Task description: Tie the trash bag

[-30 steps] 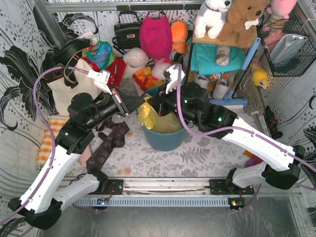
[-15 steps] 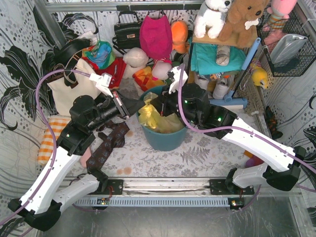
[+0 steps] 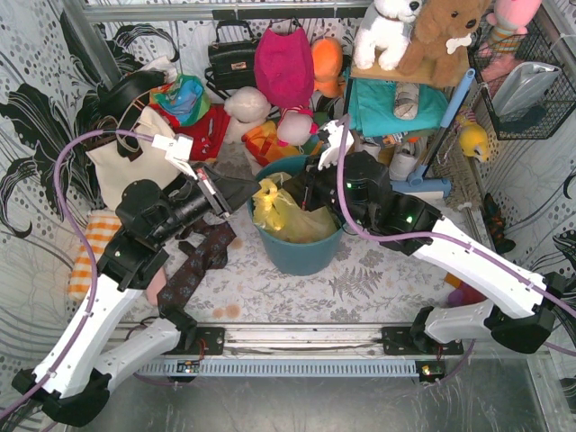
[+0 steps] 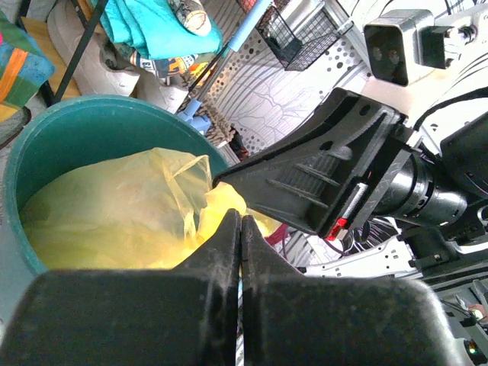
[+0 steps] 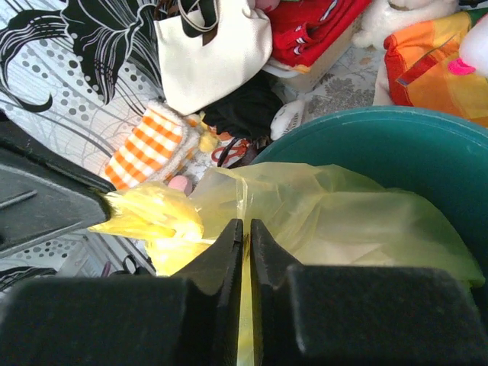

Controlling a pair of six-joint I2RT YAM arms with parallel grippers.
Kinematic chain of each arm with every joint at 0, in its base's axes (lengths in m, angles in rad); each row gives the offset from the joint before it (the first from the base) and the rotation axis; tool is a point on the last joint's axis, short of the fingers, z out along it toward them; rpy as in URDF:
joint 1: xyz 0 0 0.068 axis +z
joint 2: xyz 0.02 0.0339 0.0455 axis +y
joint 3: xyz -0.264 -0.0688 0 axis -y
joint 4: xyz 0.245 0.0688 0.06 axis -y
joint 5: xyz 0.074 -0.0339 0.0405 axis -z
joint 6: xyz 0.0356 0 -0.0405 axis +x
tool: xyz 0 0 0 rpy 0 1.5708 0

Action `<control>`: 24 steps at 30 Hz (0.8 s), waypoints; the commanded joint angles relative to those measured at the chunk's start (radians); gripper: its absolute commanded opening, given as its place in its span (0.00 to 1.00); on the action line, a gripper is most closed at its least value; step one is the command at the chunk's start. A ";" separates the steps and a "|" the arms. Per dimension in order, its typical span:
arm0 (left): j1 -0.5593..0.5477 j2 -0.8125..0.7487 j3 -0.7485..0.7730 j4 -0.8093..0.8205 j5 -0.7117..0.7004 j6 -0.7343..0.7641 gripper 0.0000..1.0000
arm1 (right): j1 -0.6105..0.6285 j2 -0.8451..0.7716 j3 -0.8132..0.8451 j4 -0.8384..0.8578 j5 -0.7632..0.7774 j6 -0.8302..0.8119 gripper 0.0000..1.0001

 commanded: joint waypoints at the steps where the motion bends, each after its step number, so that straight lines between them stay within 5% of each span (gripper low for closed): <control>1: 0.001 -0.008 -0.020 0.104 0.036 0.011 0.00 | -0.003 -0.044 -0.008 0.068 -0.062 -0.030 0.14; 5: 0.002 -0.007 -0.031 0.125 0.056 0.012 0.00 | -0.004 -0.041 0.023 0.105 -0.150 -0.054 0.33; 11: 0.001 -0.013 -0.049 0.158 0.067 0.008 0.00 | -0.004 -0.001 0.076 0.095 -0.210 -0.076 0.40; 15: 0.001 -0.013 -0.050 0.169 0.075 0.009 0.00 | -0.003 0.005 0.067 0.088 -0.176 -0.081 0.34; 20: 0.001 -0.016 -0.050 0.178 0.065 0.008 0.00 | -0.003 0.001 0.067 0.037 -0.077 -0.083 0.09; 24: 0.001 -0.014 -0.047 0.169 0.049 0.013 0.00 | -0.003 -0.024 0.053 0.005 0.022 -0.074 0.00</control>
